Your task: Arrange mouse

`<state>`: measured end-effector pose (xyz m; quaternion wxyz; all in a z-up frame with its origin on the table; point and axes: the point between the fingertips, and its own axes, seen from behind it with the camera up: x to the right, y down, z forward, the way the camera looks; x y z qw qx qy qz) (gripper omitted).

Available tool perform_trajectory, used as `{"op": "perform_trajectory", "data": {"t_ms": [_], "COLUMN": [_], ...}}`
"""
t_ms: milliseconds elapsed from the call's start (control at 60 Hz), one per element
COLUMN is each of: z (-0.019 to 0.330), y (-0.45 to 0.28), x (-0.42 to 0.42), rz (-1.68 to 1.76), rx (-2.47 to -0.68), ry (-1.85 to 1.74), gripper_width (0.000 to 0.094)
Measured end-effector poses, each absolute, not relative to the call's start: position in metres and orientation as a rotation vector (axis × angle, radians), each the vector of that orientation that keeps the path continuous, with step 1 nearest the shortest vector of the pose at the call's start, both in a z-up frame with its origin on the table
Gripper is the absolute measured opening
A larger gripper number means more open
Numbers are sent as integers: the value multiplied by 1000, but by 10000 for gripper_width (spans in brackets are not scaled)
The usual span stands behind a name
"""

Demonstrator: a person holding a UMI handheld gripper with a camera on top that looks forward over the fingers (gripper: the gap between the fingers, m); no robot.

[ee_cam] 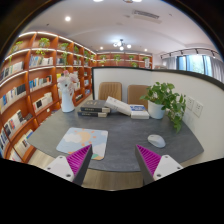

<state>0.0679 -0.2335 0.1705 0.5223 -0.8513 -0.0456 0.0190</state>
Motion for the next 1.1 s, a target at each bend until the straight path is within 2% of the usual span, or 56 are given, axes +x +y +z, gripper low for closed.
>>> {"op": "perform_trajectory", "data": {"t_ms": [183, 400, 700, 883, 1100], "z": [111, 67, 32, 9, 1], "y": [-221, -211, -144, -86, -31], "x": [90, 169, 276, 303, 311], "rz": [34, -35, -133, -126, -74], "rx": [-2089, -2161, -2218, -2258, -2275], "ry": [-117, -36, 46, 33, -5], "gripper_width": [860, 858, 859, 855, 858]}}
